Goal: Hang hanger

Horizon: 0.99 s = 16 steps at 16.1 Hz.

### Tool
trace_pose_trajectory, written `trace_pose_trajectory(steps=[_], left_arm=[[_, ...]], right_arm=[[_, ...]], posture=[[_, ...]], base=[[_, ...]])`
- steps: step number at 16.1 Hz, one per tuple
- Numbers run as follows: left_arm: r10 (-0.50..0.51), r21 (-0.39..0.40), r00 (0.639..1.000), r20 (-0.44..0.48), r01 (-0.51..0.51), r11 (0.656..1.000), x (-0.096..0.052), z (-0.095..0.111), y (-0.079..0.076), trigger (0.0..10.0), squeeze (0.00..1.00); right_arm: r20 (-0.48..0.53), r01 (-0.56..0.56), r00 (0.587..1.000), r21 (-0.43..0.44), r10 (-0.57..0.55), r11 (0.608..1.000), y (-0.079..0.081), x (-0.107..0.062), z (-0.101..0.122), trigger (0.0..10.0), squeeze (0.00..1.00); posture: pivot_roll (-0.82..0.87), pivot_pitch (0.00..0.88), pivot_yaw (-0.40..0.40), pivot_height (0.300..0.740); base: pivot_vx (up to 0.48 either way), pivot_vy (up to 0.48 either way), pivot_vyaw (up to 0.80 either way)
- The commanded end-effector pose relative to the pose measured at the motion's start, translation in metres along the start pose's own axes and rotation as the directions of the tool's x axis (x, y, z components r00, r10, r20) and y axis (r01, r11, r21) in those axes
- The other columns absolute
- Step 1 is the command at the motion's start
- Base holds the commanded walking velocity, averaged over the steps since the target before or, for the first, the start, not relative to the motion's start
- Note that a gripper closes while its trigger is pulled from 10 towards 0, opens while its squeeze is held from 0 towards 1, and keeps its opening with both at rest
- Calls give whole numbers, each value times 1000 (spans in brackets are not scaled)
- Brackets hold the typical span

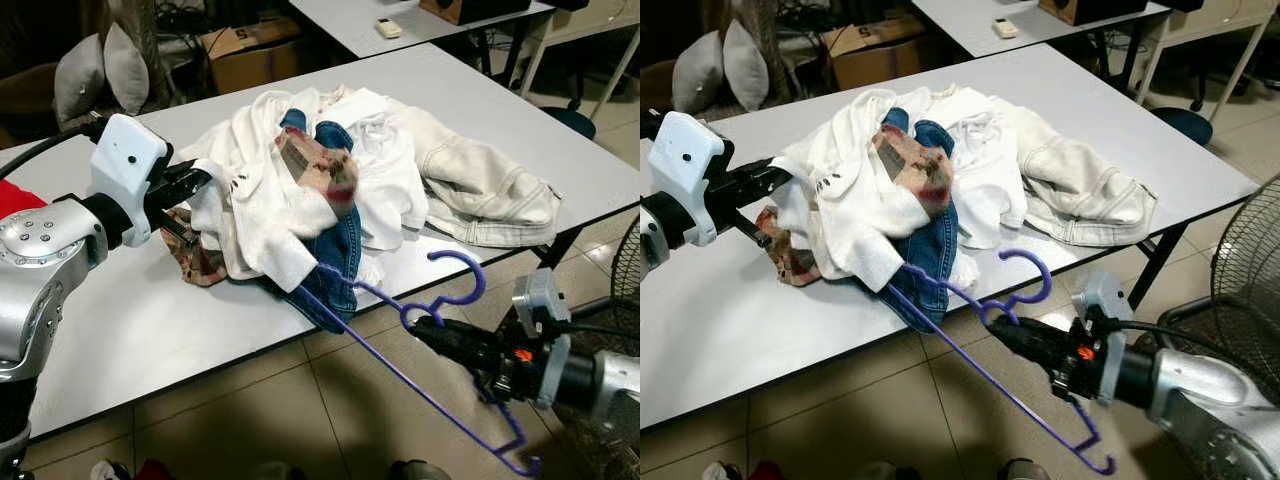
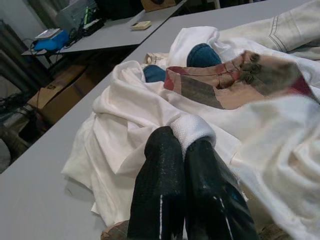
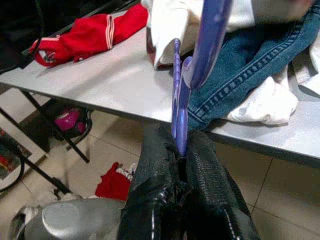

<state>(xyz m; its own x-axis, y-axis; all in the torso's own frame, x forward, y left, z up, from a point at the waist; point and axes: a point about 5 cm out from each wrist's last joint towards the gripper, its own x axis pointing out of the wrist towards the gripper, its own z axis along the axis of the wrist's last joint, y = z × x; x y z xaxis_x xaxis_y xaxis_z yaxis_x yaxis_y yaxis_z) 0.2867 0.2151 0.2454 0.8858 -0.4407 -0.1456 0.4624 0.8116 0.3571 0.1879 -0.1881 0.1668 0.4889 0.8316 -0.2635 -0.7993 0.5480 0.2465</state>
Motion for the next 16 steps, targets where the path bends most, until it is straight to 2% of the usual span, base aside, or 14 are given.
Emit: trace_pose_trajectory(steps=[1, 2, 3, 4, 5, 6, 7, 8, 9, 10, 12, 13, 14, 16], left_arm=[[15, 19, 1000, 4, -15, 1000, 0, 2, 2, 0, 0], [31, 37, 1000, -5, -31, 999, -1, 1, 4, 0, 0], [49, 41, 999, -8, -49, 998, -2, 0, 4, 0, 0], [72, 24, 997, 5, -73, 997, -3, -1, 6, 0, 0], [87, -24, 996, 31, -87, 996, -3, -1, 6, 0, 0], [109, -162, 990, 90, -94, 982, -4, -1, 7, 0, 0], [116, -201, 988, 104, -94, 975, -4, -2, 7, 0, 0], [116, -214, 988, 106, -92, 973, -4, -2, 6, 0, 0], [114, -210, 988, 103, -90, 974, -4, -2, 5, 0, 0], [111, -211, 988, 107, -86, 974, -4, -2, 4, 0, 0], [107, -217, 987, 118, -80, 973, -3, -2, 2, 0, 0], [107, -220, 987, 121, -79, 972, -2, -2, 2, 0, 0], [102, -231, 985, 136, -69, 970, 0, 1, 1, 0, 0], [60, -220, 987, 148, -26, 975, 5, 6, -2, 0, 0]], right_arm=[[-18, -46, 999, -50, 45, 998, 6, -7, 6, 10000, 0], [-41, -72, 997, -57, 69, 996, 9, -12, 6, 10000, 0], [-12, -43, 999, -77, 42, 996, 6, -15, 11, 10000, 0], [116, -10, 993, -55, 17, 998, 1, -18, 24, 10000, 0], [231, 11, 973, -46, 0, 999, -2, -20, 36, 10000, 0], [344, 65, 937, -9, -58, 998, -11, -23, 47, 10000, 0], [396, 111, 912, 7, -104, 994, -17, -26, 52, 10000, 0], [456, 128, 878, 77, -149, 989, -25, -29, 54, 10000, 0], [393, 117, 908, 97, -146, 988, -24, -27, 43, 10000, 0], [267, 95, 957, 80, -114, 992, -18, -21, 26, 10000, 0], [166, 74, 983, 61, -83, 995, -10, -16, 12, 10000, 0], [150, 96, 984, 43, -101, 994, -10, -17, 12, 10000, 0], [180, 113, 977, 22, -115, 993, -10, -21, 20, 10000, 0], [252, 29, 967, -8, -26, 1000, 0, -27, 37, 10000, 0]], posture=[[-99, 84, 118, 740], [-99, 84, 118, 740], [-101, 85, 115, 740], [-99, 84, 112, 740], [-100, 84, 111, 740], [-99, 80, 110, 740], [-99, 79, 110, 740], [-97, 72, 110, 740], [-97, 66, 109, 740], [-98, 62, 109, 740], [-110, 58, 114, 740], [-112, 57, 115, 740], [-113, 57, 121, 740], [-106, 52, 126, 740]], base=[[0, 0, 0], [0, 0, 0], [0, 0, 0], [0, 0, 0], [0, 0, 0], [0, 0, 0], [0, 0, 0], [0, 0, 0], [0, 0, 0], [0, 0, 0], [0, 0, 0], [0, 0, 0], [0, 0, 0], [0, 0, 0]])
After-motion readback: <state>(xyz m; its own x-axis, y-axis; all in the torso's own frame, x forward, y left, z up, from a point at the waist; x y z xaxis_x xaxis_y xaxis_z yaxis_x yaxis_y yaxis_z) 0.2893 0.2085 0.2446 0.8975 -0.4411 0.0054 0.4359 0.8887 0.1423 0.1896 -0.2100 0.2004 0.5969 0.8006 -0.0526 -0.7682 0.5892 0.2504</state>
